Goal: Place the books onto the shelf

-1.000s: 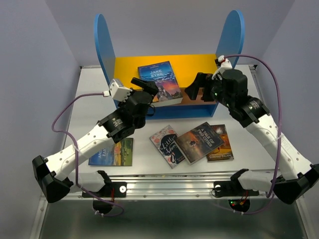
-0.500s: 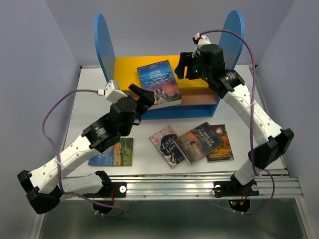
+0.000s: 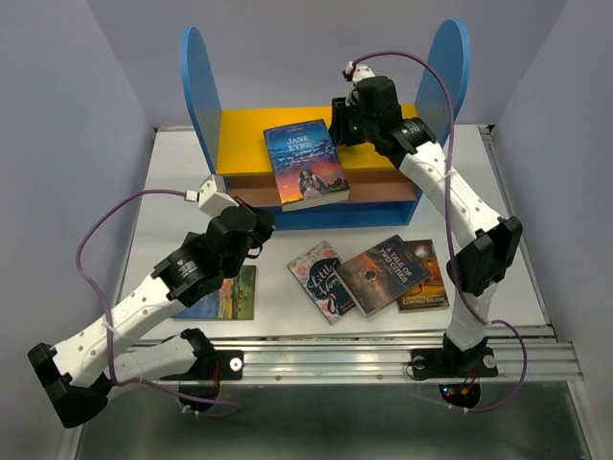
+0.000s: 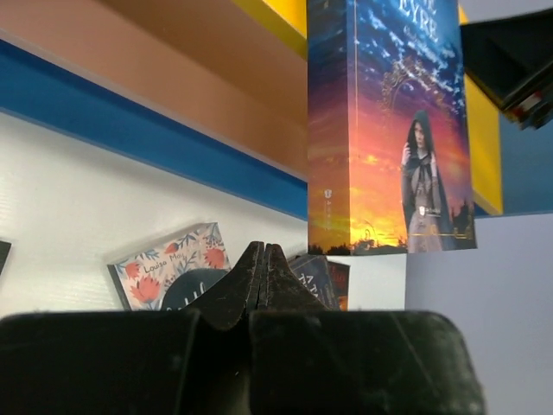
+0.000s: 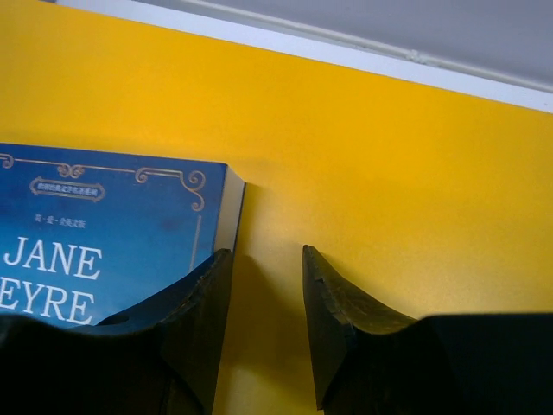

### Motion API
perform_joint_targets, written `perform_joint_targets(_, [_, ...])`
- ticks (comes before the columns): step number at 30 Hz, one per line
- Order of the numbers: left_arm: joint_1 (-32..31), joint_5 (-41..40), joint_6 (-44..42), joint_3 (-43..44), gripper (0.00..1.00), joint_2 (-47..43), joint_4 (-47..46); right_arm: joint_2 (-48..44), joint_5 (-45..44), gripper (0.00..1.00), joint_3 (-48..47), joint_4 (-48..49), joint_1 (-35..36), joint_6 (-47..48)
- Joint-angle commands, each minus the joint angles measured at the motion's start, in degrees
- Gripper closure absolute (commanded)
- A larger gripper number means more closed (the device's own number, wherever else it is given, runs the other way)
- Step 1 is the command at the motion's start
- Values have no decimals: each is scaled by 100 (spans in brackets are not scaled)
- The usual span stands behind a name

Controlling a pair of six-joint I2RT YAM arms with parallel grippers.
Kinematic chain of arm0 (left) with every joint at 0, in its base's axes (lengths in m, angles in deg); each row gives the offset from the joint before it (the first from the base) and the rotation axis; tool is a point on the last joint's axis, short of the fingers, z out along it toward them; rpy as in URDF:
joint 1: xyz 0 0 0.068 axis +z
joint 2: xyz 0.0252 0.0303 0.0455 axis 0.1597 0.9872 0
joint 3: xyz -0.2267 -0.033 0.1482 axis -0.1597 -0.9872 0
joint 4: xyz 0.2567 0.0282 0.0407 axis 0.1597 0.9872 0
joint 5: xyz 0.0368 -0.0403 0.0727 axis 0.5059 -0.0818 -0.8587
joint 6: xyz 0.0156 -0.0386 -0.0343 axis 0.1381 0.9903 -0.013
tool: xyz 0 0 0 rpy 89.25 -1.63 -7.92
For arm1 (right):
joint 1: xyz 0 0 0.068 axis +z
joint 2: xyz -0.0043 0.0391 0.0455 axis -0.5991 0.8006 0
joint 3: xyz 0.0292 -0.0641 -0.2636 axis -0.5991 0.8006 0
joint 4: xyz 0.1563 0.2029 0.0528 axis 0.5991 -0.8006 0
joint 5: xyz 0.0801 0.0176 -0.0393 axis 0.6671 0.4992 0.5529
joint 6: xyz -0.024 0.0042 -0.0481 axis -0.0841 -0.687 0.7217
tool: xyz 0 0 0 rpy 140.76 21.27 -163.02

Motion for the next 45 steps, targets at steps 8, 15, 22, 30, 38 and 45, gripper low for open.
perform_joint_targets(8, [313,1025,-814,521,100,1220,-1226,387,1086,57,-788,141,109,86])
perform_joint_targets(15, [331,1289,-1061,856,100,1669,-1551,923,1369,57,-1377,185,364,305])
perform_joint_targets(22, [375,1412,-1122,1199,100,2073,-1824,1644,886,56,-2422,220,540,376])
perform_joint_targets(30, [472,1500,-1157,1454,100,2241,-1903,1452,-379,37,-2397,536,540,630])
perform_joint_targets(38, [489,1562,-1237,1165,100,1810,-1842,424,-1855,35,-1677,712,540,657])
perform_joint_targets(45, [516,1571,-1254,936,100,1643,-1842,-964,-3250,37,280,712,479,438])
